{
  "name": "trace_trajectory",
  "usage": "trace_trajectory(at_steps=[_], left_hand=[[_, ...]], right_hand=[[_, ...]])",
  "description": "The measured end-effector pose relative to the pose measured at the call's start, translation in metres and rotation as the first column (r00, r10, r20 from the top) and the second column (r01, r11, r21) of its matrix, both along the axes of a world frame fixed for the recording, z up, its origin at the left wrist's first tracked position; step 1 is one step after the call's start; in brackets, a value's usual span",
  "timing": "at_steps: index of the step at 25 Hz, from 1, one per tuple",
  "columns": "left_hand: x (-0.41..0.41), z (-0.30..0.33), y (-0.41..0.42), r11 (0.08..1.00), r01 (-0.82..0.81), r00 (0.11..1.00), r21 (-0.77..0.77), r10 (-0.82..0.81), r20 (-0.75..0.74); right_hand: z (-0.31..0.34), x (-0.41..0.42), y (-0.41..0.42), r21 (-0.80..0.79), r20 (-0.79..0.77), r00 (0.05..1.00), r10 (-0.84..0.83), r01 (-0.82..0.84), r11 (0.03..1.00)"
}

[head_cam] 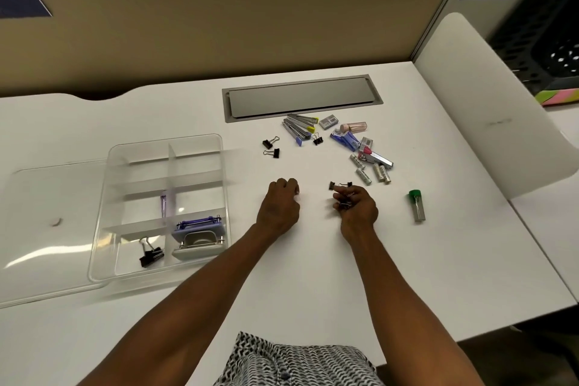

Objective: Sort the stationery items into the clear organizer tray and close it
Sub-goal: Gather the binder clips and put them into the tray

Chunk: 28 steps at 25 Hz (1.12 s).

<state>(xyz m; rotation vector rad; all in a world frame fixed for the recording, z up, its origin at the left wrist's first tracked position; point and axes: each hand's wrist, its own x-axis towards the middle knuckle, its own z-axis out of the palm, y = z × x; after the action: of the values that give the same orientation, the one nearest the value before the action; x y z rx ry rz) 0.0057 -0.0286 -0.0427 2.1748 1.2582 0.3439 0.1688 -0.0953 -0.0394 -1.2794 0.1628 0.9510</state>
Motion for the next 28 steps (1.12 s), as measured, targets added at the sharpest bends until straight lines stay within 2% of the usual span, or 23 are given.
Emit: trace_trajectory(at_steps=[2, 3, 4, 5, 7, 8, 9, 11, 16, 18, 20, 22, 24, 26, 28], left_hand=[[-0.002, -0.001, -0.001, 0.999, -0.026, 0.999, -0.037, 0.027, 0.028], [-0.002, -0.001, -0.001, 0.998, -0.036, 0.998, -0.05, 0.038, 0.044], [-0.002, -0.002, -0.001, 0.997, -0.049, 0.997, -0.061, 0.052, 0.058], [-0.002, -0.003, -0.001, 0.996, -0.063, 0.996, -0.066, 0.067, 0.065], [-0.004, -0.005, -0.002, 0.995, -0.078, 0.994, -0.06, 0.082, 0.072], [-0.005, -0.007, -0.004, 0.996, -0.076, 0.994, -0.054, 0.08, 0.074], [-0.007, -0.009, -0.005, 0.996, -0.076, 0.994, -0.048, 0.08, 0.075], [-0.011, -0.011, -0.009, 0.994, -0.107, 0.991, -0.033, 0.109, 0.076], [-0.013, -0.01, -0.012, 0.983, -0.18, 0.976, -0.023, 0.181, 0.121], [-0.015, -0.009, -0.012, 0.967, -0.221, 0.951, -0.123, 0.242, 0.195], [-0.017, -0.007, -0.009, 0.936, -0.273, 0.917, -0.22, 0.323, 0.234], [-0.018, -0.004, -0.006, 0.922, -0.297, 0.91, -0.248, 0.352, 0.22], [-0.02, -0.003, -0.005, 0.918, -0.301, 0.911, -0.257, 0.357, 0.209], [-0.023, 0.001, -0.006, 0.904, -0.314, 0.898, -0.291, 0.382, 0.219], [-0.026, 0.002, -0.007, 0.871, -0.35, 0.862, -0.345, 0.444, 0.245]], right_hand=[[-0.001, 0.004, 0.0, -0.025, -0.013, 1.0, 0.012, -0.013, 1.0], [-0.003, 0.006, 0.001, -0.094, 0.057, 0.997, 0.051, -0.045, 0.995], [-0.005, 0.007, 0.002, -0.201, 0.191, 0.973, 0.131, -0.092, 0.975], [-0.008, 0.007, 0.003, -0.33, 0.363, 0.902, 0.234, -0.111, 0.938], [-0.012, 0.001, 0.005, -0.534, 0.609, 0.646, 0.461, -0.096, 0.84], [-0.014, -0.003, 0.005, -0.609, 0.637, 0.539, 0.551, -0.086, 0.788], [-0.014, -0.006, 0.006, -0.664, 0.635, 0.476, 0.609, -0.068, 0.745], [-0.013, -0.011, 0.007, -0.703, 0.623, 0.44, 0.647, -0.047, 0.709], [-0.014, -0.013, 0.006, -0.653, 0.651, 0.468, 0.598, -0.057, 0.755], [-0.01, -0.019, 0.004, -0.556, 0.618, 0.589, 0.52, -0.14, 0.819], [-0.005, -0.03, 0.003, -0.406, 0.446, 0.789, 0.421, -0.241, 0.881], [0.002, -0.046, 0.002, -0.218, 0.15, 0.93, 0.335, -0.299, 0.929], [0.004, -0.057, 0.0, -0.07, -0.034, 0.951, 0.306, -0.308, 0.949], [0.004, -0.065, -0.004, 0.04, -0.107, 0.944, 0.311, -0.309, 0.95], [0.005, -0.068, -0.006, 0.067, -0.134, 0.942, 0.308, -0.302, 0.951]])
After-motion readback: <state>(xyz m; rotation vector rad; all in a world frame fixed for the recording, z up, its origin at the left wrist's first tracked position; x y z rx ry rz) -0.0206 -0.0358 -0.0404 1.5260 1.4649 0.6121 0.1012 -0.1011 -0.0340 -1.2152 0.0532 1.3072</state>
